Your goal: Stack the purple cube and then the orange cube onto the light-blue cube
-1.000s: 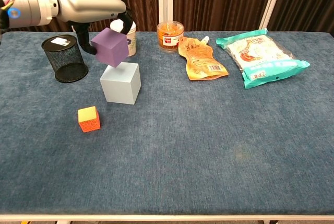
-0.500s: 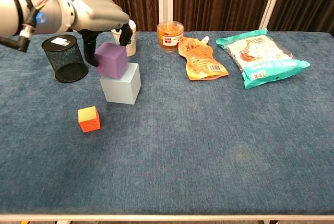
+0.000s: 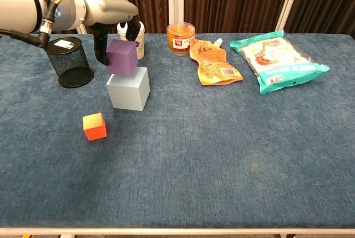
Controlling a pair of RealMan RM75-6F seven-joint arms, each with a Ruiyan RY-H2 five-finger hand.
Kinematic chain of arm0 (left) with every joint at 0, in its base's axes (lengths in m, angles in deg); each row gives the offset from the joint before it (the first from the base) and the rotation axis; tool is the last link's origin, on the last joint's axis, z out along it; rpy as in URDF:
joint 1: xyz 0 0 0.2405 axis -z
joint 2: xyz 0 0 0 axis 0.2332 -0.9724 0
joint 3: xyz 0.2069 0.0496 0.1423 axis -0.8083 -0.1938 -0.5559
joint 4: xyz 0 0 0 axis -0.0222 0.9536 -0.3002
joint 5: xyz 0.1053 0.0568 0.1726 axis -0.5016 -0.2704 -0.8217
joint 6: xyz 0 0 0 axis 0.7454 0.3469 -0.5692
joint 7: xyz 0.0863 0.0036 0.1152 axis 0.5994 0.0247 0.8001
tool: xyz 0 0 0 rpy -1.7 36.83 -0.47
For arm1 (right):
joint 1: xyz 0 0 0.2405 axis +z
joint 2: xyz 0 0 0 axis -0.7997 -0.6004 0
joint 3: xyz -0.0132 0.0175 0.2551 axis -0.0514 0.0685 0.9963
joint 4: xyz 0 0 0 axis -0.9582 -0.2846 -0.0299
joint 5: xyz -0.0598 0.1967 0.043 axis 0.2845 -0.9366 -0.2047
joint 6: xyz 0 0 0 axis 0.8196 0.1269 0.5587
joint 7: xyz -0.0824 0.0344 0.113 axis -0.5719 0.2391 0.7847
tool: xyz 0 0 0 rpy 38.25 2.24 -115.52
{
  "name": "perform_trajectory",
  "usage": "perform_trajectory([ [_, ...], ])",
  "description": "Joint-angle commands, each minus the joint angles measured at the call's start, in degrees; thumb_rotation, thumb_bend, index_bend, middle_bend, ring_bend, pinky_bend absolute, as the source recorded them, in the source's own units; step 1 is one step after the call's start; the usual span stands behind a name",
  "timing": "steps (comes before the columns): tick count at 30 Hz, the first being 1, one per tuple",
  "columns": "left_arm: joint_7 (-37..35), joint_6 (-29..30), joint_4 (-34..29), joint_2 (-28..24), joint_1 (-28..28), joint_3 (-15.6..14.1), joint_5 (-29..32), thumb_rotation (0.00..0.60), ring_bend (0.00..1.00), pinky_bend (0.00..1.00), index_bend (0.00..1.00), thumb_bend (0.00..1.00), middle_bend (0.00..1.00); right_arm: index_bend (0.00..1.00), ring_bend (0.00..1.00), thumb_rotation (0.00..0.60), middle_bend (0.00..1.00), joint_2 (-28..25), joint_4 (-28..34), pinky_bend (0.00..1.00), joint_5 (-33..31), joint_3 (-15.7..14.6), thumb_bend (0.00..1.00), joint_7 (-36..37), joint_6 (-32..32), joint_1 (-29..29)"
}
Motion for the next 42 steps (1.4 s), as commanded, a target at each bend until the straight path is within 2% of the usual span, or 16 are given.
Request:
perform_trajectory([
  [1, -0.2, 0.6, -0.3, 0.4, 0.6, -0.1, 0.9, 0.600, 0.27, 0.37, 0.59, 0.20, 0.41, 0.00, 0.00, 0.600, 0.04, 0.0, 0.0, 0.00, -0.1, 0.0, 0.29, 0.0, 0.0, 0.0],
  [7, -1.3, 0.7, -0.6, 0.7, 1.1, -0.2, 2.1, 0.600, 0.27, 0.37, 0.59, 0.20, 0.41, 0.00, 0.00, 0.600, 0.04, 0.0, 0.1, 0.00, -0.5, 0.1, 0.29, -0.1, -0.4, 0.3],
  [11, -1.6, 1.5, 0.4, 2.0, 1.3, -1.1, 0.8, 0.600, 0.27, 0.37, 0.59, 0.20, 0.42, 0.00, 0.00, 0.600, 0.04, 0.0, 0.3, 0.00, 0.1, -0.1, 0.29, -0.5, -0.2, 0.2],
  [19, -1.0, 4.3, 0.9, 3.6, 1.8, -0.5, 5.1, 0.600, 0.27, 0.37, 0.59, 0.20, 0.42, 0.00, 0.00, 0.600, 0.04, 0.3, 0.0, 0.00, 0.3, -0.3, 0.29, -1.0, 0.0, 0.0],
  [24, -1.8, 3.8, 0.9, 3.6, 1.8, 0.1, 6.7, 0.600, 0.27, 0.37, 0.59, 0.21, 0.42, 0.00, 0.00, 0.600, 0.04, 0.3, 0.1, 0.00, 0.4, -0.5, 0.29, -1.3, -0.3, 0.1],
  [28, -2.3, 3.7, 1.0, 3.6, 1.6, -0.2, 6.0, 0.600, 0.27, 0.37, 0.56, 0.21, 0.42, 0.00, 0.00, 0.600, 0.04, 0.3, 0.1, 0.00, 0.2, -0.4, 0.29, -1.1, -0.3, 0.2],
  [37, -4.8, 3.8, 2.0, 3.9, 1.2, 0.3, 1.9, 0.600, 0.27, 0.37, 0.58, 0.22, 0.42, 0.00, 0.00, 0.600, 0.05, 0.2, 0.1, 0.00, 0.0, -0.4, 0.29, -0.9, -0.5, 0.3],
  [42, -4.2, 3.8, 2.4, 3.9, 1.3, -0.8, 0.0, 0.600, 0.27, 0.37, 0.58, 0.22, 0.42, 0.00, 0.00, 0.600, 0.05, 0.2, 0.2, 0.00, -0.1, -0.4, 0.29, -1.0, -0.6, 0.3],
])
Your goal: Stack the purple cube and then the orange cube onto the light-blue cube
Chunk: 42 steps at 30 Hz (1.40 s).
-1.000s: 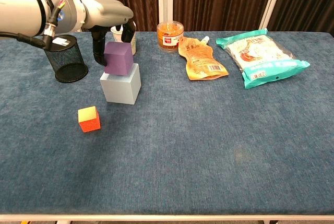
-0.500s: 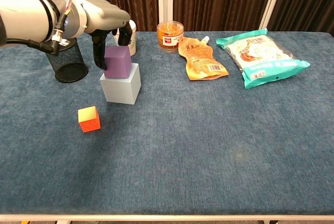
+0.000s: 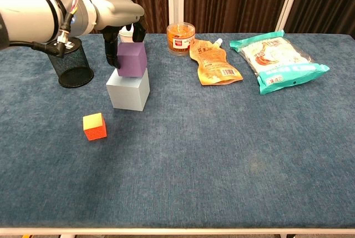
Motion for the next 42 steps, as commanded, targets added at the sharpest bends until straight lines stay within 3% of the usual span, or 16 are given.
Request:
perform_trajectory([
  [1, 0.2, 0.0, 0.4, 0.0, -0.1, -0.7, -1.2, 0.600, 0.27, 0.37, 0.59, 0.22, 0.42, 0.00, 0.00, 0.600, 0.05, 0.0, 0.0, 0.00, 0.0, 0.0, 0.29, 0.0, 0.0, 0.0],
  [18, -1.1, -1.7, 0.3, 0.3, -1.0, -2.0, -2.1, 0.600, 0.27, 0.37, 0.58, 0.22, 0.42, 0.00, 0.00, 0.600, 0.05, -0.1, 0.0, 0.00, -0.6, -0.1, 0.29, 0.2, -0.7, 0.3],
  [26, -3.3, -3.1, 0.1, -0.7, -1.6, -1.9, -4.0, 0.600, 0.27, 0.35, 0.27, 0.16, 0.39, 0.00, 0.00, 0.600, 0.05, -0.3, 0.1, 0.00, -0.9, 0.0, 0.29, 0.3, -0.8, 0.4],
  [31, -3.5, -2.4, -1.5, -2.3, -1.7, -1.7, -4.2, 0.600, 0.27, 0.34, 0.21, 0.14, 0.37, 0.00, 0.00, 0.600, 0.05, -0.4, 0.1, 0.00, -0.8, -0.1, 0.29, 0.4, -1.0, 0.5],
  [37, -1.9, 0.5, -6.9, -7.1, -2.5, -2.3, -1.6, 0.600, 0.27, 0.34, 0.21, 0.14, 0.36, 0.00, 0.00, 0.600, 0.05, -0.8, 0.0, 0.00, -1.1, 0.0, 0.29, 1.1, -1.0, 0.5],
  [42, 3.1, 9.8, -18.1, -13.9, -4.2, -5.2, 5.4, 0.600, 0.27, 0.35, 0.23, 0.14, 0.36, 0.00, 0.00, 0.600, 0.06, -1.0, -0.5, 0.00, 0.3, 0.3, 0.29, 3.2, -0.9, 0.7],
])
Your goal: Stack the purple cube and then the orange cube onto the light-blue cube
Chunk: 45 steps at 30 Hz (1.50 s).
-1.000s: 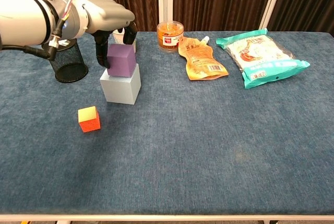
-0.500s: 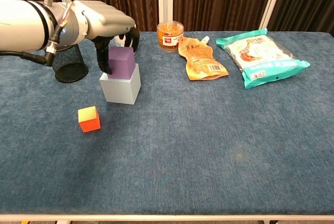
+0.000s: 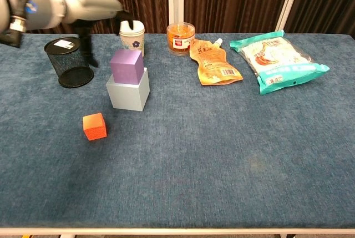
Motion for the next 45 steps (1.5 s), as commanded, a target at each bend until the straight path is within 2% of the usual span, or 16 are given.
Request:
perform_trajectory([
  [1, 2.7, 9.1, -9.5, -5.8, -2.6, -2.5, 4.7, 0.600, 0.27, 0.35, 0.24, 0.14, 0.36, 0.00, 0.00, 0.600, 0.06, 0.2, -0.8, 0.00, 1.8, 0.3, 0.30, 1.8, 0.9, 0.0],
  [3, 1.1, 12.6, -12.4, -7.5, -5.0, -3.3, 4.2, 0.600, 0.27, 0.36, 0.26, 0.14, 0.36, 0.00, 0.00, 0.600, 0.07, 0.6, -1.6, 0.00, 3.0, 0.3, 0.30, 2.3, 1.5, -0.2],
  [7, -1.8, 14.2, -16.1, -10.1, -8.6, -5.3, 2.6, 0.600, 0.28, 0.37, 0.31, 0.14, 0.38, 0.00, 0.00, 0.600, 0.07, 0.5, -1.4, 0.00, 2.7, -0.1, 0.30, 2.4, 0.7, -0.2],
  [12, -5.1, 13.0, -16.6, -10.4, -13.4, -10.0, -6.2, 0.600, 0.35, 0.42, 0.47, 0.14, 0.47, 0.00, 0.00, 0.600, 0.07, 0.6, -1.1, 0.00, 1.8, 0.0, 0.29, 1.4, 0.2, 0.1],
  [13, -5.7, 12.5, -15.9, -10.1, -14.2, -11.0, -8.6, 0.600, 0.37, 0.44, 0.48, 0.14, 0.48, 0.00, 0.00, 0.600, 0.07, 0.7, -1.0, 0.00, 1.6, -0.1, 0.29, 1.2, 0.0, 0.2],
  [16, -9.3, 11.1, -10.9, -8.6, -17.1, -14.1, -21.3, 0.600, 0.37, 0.45, 0.50, 0.14, 0.49, 0.00, 0.00, 0.600, 0.07, 0.7, -0.9, 0.00, 1.2, -0.1, 0.30, 0.8, -0.3, 0.3],
  [17, -11.7, 11.0, -8.0, -7.7, -18.5, -15.1, -27.3, 0.600, 0.37, 0.45, 0.51, 0.14, 0.49, 0.00, 0.00, 0.600, 0.07, 0.8, -0.9, 0.00, 1.1, -0.1, 0.29, 0.7, -0.3, 0.3],
  [20, -20.1, 9.7, -1.8, -6.4, -21.1, -16.9, -39.6, 0.600, 0.37, 0.48, 0.53, 0.14, 0.50, 0.00, 0.00, 0.600, 0.07, 1.0, -0.9, 0.00, 0.9, 0.0, 0.29, 0.5, -0.3, 0.3],
  [23, -27.5, 7.4, 1.3, -6.0, -22.7, -17.8, -45.9, 0.600, 0.37, 0.48, 0.54, 0.14, 0.52, 0.00, 0.00, 0.600, 0.07, 1.1, -1.0, 0.00, 0.5, 0.0, 0.29, 0.3, -0.4, 0.4],
  [32, -40.3, 5.6, 8.1, -3.0, -27.2, -18.2, -56.6, 0.600, 0.38, 0.48, 0.54, 0.14, 0.53, 0.00, 0.00, 0.600, 0.07, 1.4, -1.2, 0.00, 0.3, -0.1, 0.29, -0.1, -0.7, 0.6],
  [39, -43.7, 7.1, 15.5, 1.6, -29.3, -16.6, -63.9, 0.600, 0.38, 0.48, 0.52, 0.14, 0.53, 0.00, 0.00, 0.600, 0.07, 1.8, -1.3, 0.00, 0.0, -0.2, 0.29, -0.9, -0.9, 0.7],
  [45, -46.0, 10.6, 24.6, 5.6, -29.1, -16.0, -73.9, 0.600, 0.37, 0.48, 0.51, 0.14, 0.53, 0.00, 0.00, 0.600, 0.07, 2.0, -1.2, 0.00, -0.5, -0.1, 0.29, -1.3, -1.2, 1.0],
])
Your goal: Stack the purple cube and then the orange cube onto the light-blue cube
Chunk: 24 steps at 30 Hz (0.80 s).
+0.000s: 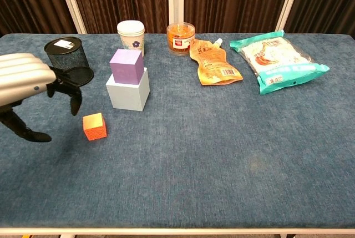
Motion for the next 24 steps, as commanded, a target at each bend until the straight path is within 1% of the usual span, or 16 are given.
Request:
perform_trajectory([
  [1, -2.4, 2.6, 7.2, 3.5, 0.0, 0.5, -6.9, 0.600, 0.37, 0.48, 0.51, 0.14, 0.53, 0.00, 0.00, 0.600, 0.07, 0.0, 0.0, 0.00, -0.1, 0.0, 0.29, 0.0, -0.1, 0.1],
  [4, -3.1, 2.9, 11.5, 4.8, 0.5, 0.4, -10.1, 0.600, 0.37, 0.48, 0.51, 0.14, 0.53, 0.00, 0.00, 0.600, 0.07, 0.0, 0.1, 0.00, -0.2, 0.0, 0.29, -0.1, -0.2, 0.1],
  [8, -4.6, 3.5, 15.8, 6.5, 0.7, 0.7, -12.3, 0.600, 0.37, 0.48, 0.51, 0.14, 0.53, 0.00, 0.00, 0.600, 0.07, 0.0, 0.1, 0.00, -0.4, 0.0, 0.29, -0.1, -0.2, 0.2],
  [12, -6.1, 3.3, 17.4, 7.3, 0.8, 1.5, -12.6, 0.600, 0.38, 0.48, 0.50, 0.14, 0.53, 0.00, 0.00, 0.600, 0.07, 0.1, 0.0, 0.00, -0.6, 0.0, 0.29, -0.3, -0.4, 0.3],
  [16, -5.9, 1.4, 15.9, 7.4, 0.4, 2.9, -10.4, 0.600, 0.38, 0.48, 0.47, 0.13, 0.51, 0.00, 0.00, 0.600, 0.07, 0.2, 0.0, 0.00, -0.7, -0.1, 0.29, -0.5, -0.5, 0.4],
  [20, -2.0, -2.2, 11.8, 7.4, -0.9, 5.4, -4.9, 0.600, 0.39, 0.49, 0.45, 0.11, 0.51, 0.00, 0.00, 0.600, 0.07, 0.2, 0.2, 0.00, -0.9, 0.0, 0.29, -0.7, -0.6, 0.5],
  [24, 1.9, -4.9, 6.8, 6.9, -2.5, 7.4, 0.7, 0.600, 0.39, 0.49, 0.46, 0.09, 0.51, 0.00, 0.00, 0.600, 0.07, 0.1, 0.1, 0.00, -1.1, 0.0, 0.29, -0.5, -0.6, 0.6],
])
